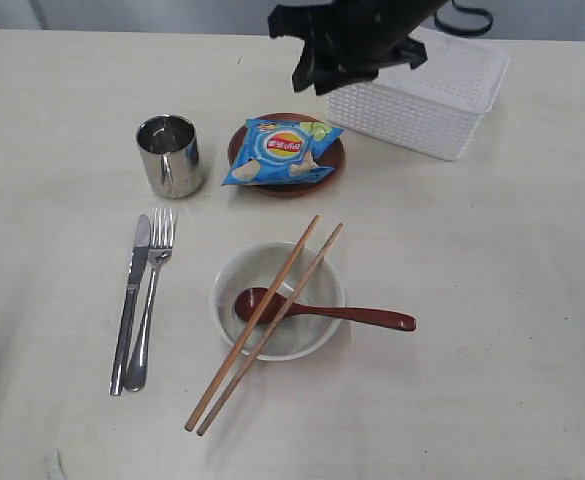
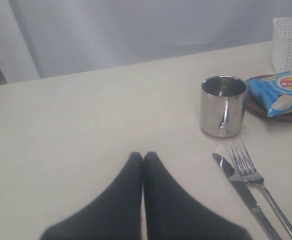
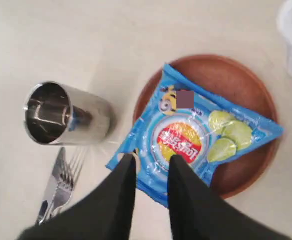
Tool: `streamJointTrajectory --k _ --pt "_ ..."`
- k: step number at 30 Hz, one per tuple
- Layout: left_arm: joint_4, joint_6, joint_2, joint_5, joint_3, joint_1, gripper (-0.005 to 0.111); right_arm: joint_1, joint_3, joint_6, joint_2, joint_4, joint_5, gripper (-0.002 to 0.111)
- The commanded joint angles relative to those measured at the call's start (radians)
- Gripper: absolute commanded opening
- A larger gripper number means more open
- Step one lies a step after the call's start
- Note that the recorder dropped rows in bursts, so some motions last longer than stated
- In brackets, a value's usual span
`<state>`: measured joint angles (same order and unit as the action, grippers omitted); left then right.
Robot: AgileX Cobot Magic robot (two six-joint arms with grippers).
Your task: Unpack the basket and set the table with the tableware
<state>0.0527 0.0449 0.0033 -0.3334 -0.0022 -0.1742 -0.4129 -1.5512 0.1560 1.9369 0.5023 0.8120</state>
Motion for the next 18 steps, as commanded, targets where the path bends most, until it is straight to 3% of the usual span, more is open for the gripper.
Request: streamJointTrajectory --k 1,3,10,18 --pt "-0.001 0.000 -0.003 0.004 0.002 0.002 0.000 0.003 -0.007 0.039 -0.190 -0.057 0.006 0.007" --pt "-0.001 0.000 -0.003 0.004 0.002 0.002 0.000 0.003 -0.007 0.039 -0.296 -0.084 0.026 -0.001" --pt "-0.001 0.000 -0.003 0.004 0.002 0.002 0.000 0.003 -0.007 0.039 -0.686 -0.138 0.152 0.000" --pt "-0.001 0.000 -0.003 0.004 0.002 0.002 0.000 0.003 -0.007 0.042 -1.031 -0.138 0.159 0.000"
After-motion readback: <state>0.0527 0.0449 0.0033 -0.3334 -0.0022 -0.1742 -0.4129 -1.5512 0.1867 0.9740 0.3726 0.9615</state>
